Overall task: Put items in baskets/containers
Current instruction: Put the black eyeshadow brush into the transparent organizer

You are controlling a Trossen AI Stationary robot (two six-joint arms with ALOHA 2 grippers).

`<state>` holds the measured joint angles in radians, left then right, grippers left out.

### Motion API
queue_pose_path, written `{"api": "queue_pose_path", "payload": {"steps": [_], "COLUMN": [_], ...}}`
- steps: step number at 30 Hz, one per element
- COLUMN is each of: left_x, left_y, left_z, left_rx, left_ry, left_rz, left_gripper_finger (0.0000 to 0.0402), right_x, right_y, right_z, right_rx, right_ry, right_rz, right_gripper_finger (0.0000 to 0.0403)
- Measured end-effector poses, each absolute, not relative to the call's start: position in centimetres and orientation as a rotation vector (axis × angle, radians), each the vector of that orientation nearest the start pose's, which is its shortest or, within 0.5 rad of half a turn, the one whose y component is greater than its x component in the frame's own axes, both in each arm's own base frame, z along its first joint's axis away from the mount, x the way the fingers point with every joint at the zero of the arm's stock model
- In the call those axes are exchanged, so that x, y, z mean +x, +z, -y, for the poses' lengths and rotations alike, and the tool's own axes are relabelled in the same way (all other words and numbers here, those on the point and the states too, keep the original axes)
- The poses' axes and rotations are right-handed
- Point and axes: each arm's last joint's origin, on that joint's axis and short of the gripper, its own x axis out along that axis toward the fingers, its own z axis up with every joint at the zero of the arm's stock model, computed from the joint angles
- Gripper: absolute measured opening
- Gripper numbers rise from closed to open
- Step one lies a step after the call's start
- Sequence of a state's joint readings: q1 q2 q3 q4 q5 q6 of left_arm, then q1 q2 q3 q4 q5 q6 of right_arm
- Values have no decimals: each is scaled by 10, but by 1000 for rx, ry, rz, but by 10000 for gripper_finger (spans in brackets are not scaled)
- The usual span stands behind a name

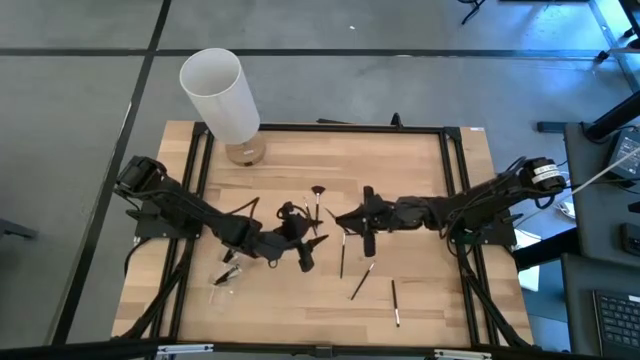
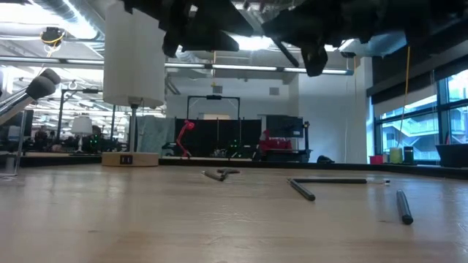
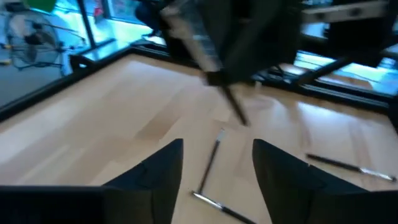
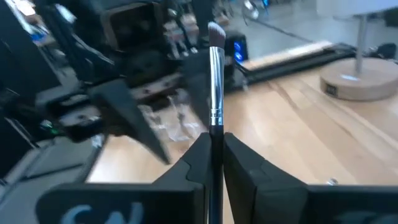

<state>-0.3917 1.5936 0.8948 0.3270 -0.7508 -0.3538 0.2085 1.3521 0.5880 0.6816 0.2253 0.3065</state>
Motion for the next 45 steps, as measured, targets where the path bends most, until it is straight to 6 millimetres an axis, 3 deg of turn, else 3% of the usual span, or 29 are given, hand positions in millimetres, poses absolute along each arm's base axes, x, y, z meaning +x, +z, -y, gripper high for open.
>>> {"api": "queue_pose_path", "payload": {"steps": [6,15,24,32,45], "left_x": [321,328,337,339,339], "left_y": [228,249,247,251,251], "left_z": [102,100,80,80,80], "left_rx": [-161,-74,-139,-128,-134], "left_ry": [438,324,231,121,114], "left_rz": [-198,-45,-49,-21,-21], "left_gripper_finger": [202,196,196,194,102], "right_x": [259,252,249,249,249], "right_y": [220,211,215,215,215], "right_z": [-53,-54,-65,-65,-65], "right_rx": [272,176,136,132,133], "right_ry": [17,21,65,68,68], "right_rz": [56,42,80,79,85], "right_gripper_finger": [37,37,37,37,37]}}
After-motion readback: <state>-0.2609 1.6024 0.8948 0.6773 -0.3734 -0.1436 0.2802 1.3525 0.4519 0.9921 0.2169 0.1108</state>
